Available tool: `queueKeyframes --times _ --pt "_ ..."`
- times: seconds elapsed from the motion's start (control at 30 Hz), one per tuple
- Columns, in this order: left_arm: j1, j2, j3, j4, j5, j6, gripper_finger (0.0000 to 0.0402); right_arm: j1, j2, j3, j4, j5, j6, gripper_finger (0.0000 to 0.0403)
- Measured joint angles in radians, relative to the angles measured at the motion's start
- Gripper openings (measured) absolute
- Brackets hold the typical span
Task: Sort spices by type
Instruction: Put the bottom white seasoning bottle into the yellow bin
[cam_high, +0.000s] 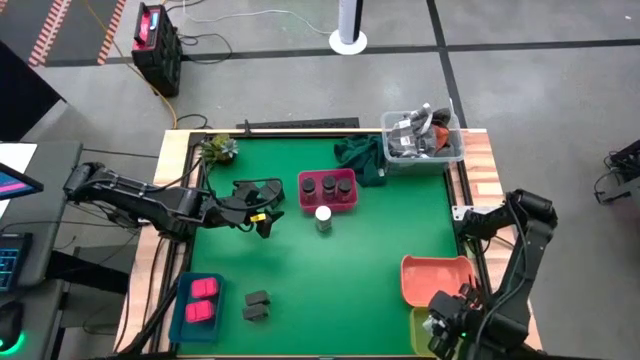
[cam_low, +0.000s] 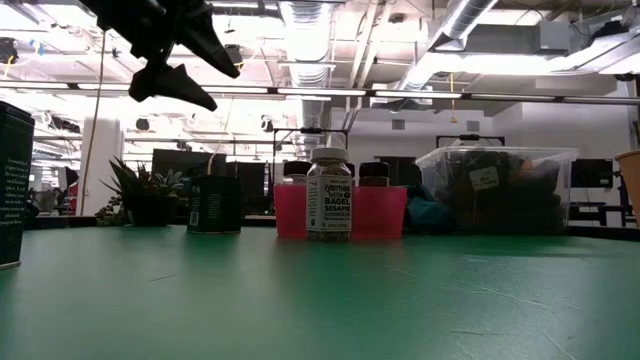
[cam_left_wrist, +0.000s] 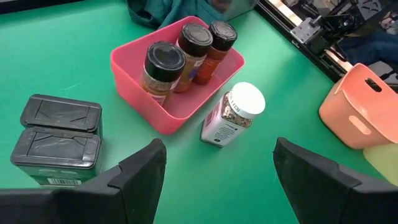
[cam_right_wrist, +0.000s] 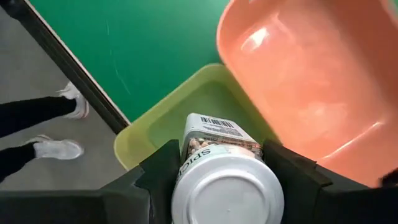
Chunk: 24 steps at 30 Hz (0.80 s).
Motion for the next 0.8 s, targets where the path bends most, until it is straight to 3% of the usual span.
queueKeyframes --times 0.13,0.27,0.53,0.8 --pt "-0.003 0.000 0.000 0.001 0.001 -0.004 0.0283 -0.012 0.016 -0.070 0.137 -0.036 -0.002 0.0228" --pt "-0.014 0.000 0.000 0.001 0.002 -0.005 0.0283 0.018 0.014 -0.089 0.069 -0.135 0.075 0.0228" --pt "-0.019 0.000 0.000 0.001 0.003 0.000 0.0283 0.110 0.011 -0.088 0.054 -0.189 0.274 0.0233" --pt "-0.019 0.000 0.000 0.002 0.003 0.010 0.0283 0.128 0.012 -0.088 0.050 -0.194 0.356 0.0311"
